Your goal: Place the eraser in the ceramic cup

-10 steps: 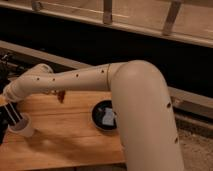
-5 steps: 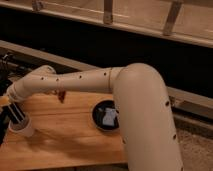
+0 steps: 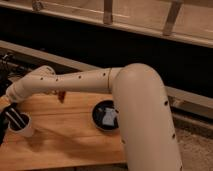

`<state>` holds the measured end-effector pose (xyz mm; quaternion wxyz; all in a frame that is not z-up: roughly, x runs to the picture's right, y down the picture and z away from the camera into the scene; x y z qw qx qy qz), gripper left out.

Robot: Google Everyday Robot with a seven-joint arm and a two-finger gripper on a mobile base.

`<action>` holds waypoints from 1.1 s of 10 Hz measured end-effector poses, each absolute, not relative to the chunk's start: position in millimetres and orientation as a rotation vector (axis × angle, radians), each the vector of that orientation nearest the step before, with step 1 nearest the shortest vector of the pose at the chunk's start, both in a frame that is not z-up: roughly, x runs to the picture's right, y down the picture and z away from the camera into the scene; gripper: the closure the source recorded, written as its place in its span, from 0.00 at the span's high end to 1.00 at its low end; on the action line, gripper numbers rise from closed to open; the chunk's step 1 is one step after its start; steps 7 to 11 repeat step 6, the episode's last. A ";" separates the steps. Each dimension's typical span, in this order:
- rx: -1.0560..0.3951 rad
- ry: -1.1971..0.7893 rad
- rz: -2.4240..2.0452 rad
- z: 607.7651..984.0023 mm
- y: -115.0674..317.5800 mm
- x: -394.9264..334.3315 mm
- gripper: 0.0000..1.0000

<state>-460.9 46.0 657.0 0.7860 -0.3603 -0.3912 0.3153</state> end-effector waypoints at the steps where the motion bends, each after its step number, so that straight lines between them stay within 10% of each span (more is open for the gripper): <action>1: -0.777 -0.844 0.675 660.5 46.1 -462.4 0.38; 4: -0.778 -0.847 0.668 660.9 48.0 -465.1 0.16; 11: -0.777 -0.848 0.667 660.6 48.8 -466.2 0.16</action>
